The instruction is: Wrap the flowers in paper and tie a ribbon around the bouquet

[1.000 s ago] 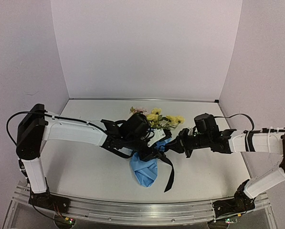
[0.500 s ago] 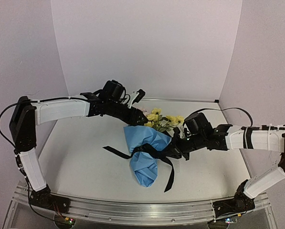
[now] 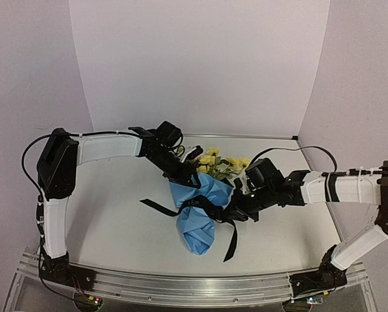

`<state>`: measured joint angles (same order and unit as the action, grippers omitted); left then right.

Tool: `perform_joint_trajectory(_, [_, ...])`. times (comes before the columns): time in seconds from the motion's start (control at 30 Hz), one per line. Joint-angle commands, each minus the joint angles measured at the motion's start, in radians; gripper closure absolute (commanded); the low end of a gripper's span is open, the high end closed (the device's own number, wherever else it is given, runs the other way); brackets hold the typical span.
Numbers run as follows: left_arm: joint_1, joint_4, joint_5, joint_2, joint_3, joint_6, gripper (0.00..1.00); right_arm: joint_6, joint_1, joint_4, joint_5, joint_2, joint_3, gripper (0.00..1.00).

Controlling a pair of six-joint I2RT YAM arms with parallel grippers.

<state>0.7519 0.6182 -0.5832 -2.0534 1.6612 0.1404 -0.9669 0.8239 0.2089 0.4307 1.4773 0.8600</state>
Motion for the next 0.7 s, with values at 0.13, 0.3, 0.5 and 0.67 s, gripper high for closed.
perform_joint_trajectory(0.13, [0.034, 0.11, -0.045, -0.035, 0.102, -0.065, 0.5, 0.032, 0.019, 0.015, -0.015, 0.015, 0.063, 1.0])
perform_joint_trajectory(0.3, [0.049, 0.137, -0.025, -0.044, 0.115, -0.075, 0.54, 0.048, 0.024, 0.065, -0.048, -0.001, 0.086, 1.0])
perform_joint_trajectory(0.5, [0.064, 0.163, 0.013, -0.059, 0.137, -0.08, 0.6, 0.047, 0.025, 0.088, -0.085, -0.053, 0.098, 1.0])
perform_joint_trajectory(0.67, [0.067, 0.148, 0.015, -0.052, 0.133, -0.076, 0.7, 0.041, 0.025, 0.096, -0.095, -0.073, 0.128, 1.0])
